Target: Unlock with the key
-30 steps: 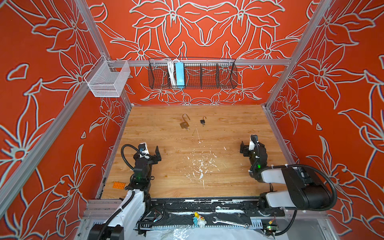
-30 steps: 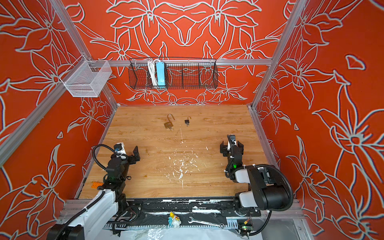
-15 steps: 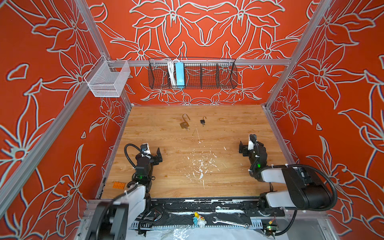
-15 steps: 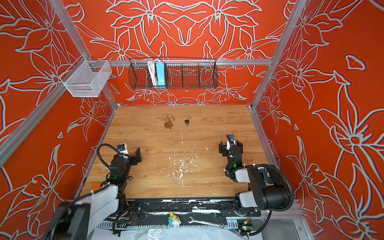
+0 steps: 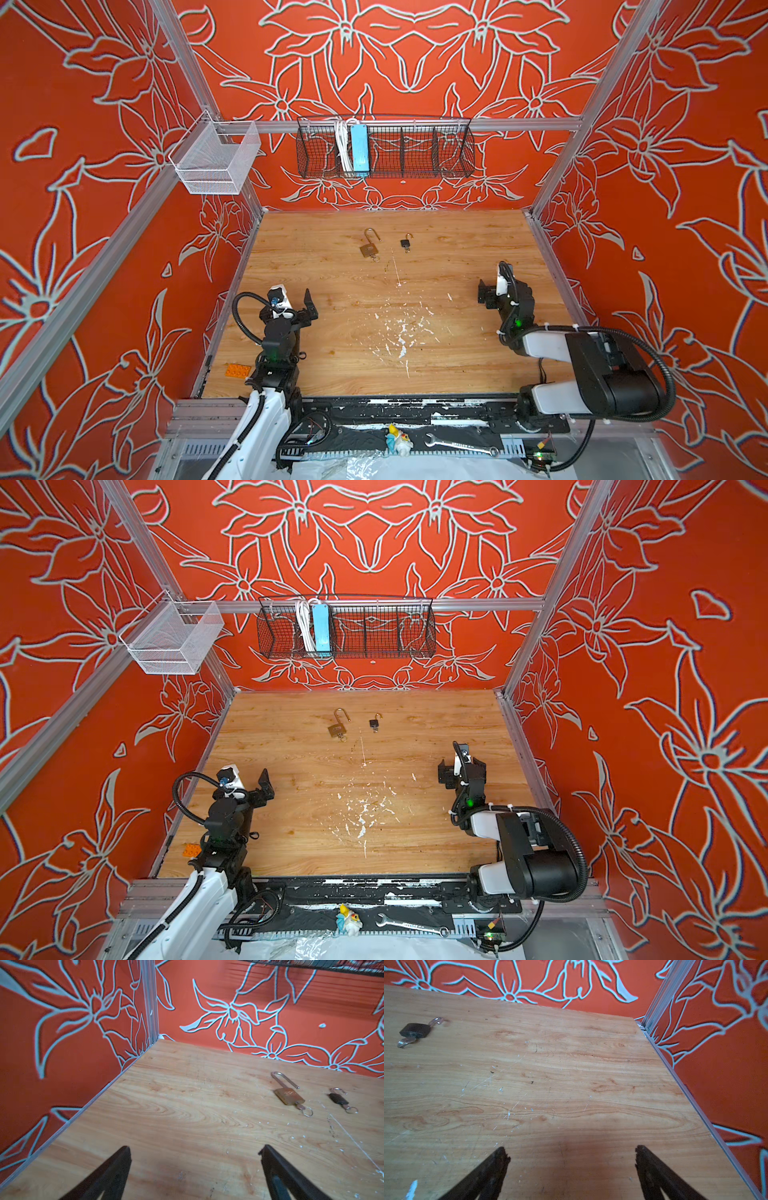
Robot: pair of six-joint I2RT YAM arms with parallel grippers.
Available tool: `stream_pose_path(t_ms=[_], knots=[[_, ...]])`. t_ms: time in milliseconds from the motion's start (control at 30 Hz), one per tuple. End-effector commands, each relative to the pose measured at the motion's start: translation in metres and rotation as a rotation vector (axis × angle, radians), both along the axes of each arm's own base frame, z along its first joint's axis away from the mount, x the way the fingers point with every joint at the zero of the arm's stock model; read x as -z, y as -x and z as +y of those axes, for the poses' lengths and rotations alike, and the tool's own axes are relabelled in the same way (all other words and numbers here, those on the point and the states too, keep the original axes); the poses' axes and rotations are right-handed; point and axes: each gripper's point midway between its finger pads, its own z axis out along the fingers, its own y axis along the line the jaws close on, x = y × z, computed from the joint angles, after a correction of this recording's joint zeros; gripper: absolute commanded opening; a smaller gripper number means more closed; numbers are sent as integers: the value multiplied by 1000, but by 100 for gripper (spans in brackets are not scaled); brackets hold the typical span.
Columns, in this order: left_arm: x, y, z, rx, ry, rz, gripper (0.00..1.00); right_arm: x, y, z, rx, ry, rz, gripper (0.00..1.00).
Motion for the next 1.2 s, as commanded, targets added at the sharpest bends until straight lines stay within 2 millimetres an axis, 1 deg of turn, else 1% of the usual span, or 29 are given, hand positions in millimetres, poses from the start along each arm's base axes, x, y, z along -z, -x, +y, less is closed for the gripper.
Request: stream_pose_path(t_ms=[0,133,267,400,467,500,533,600,633,667,700,767,800,867,900,933,1000,1067,1167], knots=[[-11,3,11,-56,-24,-6,97,-3,-5,1,-7,-16,-4,98],[-13,3,11,-55,-41,-47,97,-3,-5,0,-7,-16,-4,98],[-12,0,10,-46,-44,-31,97,-3,-5,0,-6,-16,-4,98],[-9,-9,4,-5,-35,-15,97,-3,-5,0,-7,-16,-3,98],[2,-17,-1,28,-13,59,97,-3,-5,0,-7,-17,-2,98],[10,-21,-4,44,8,83,97,-3,-5,0,-7,-19,-2,98],[15,-26,-5,53,24,84,97,-3,-5,0,-4,-18,-3,98],[17,-36,-9,76,36,60,97,-3,-5,1,-8,-18,-1,98],[21,-41,-12,96,39,83,97,-3,-6,0,-7,-19,-1,98],[37,-47,-14,115,40,133,97,-3,-6,0,-5,-18,-1,98],[48,-54,-19,145,40,156,97,-2,-6,0,-5,-20,0,98],[57,-74,-36,258,15,167,97,-2,-6,0,-4,-21,1,98],[64,-82,-41,289,19,215,97,-3,-6,0,-4,-21,1,98],[67,-87,-31,230,46,324,97,-3,-6,-1,-2,-21,2,98],[66,-87,-27,199,51,337,97,-2,-6,-1,-2,-23,4,98],[66,-86,-24,183,48,311,97,-2,-6,-1,-2,-23,4,98],[65,-83,-20,156,53,319,97,-2,-6,-1,-2,-23,5,98],[67,-87,-14,121,52,329,97,-2,-6,-1,-3,-24,6,98],[66,-87,-16,125,49,329,97,-2,-7,-1,-3,-25,5,98]])
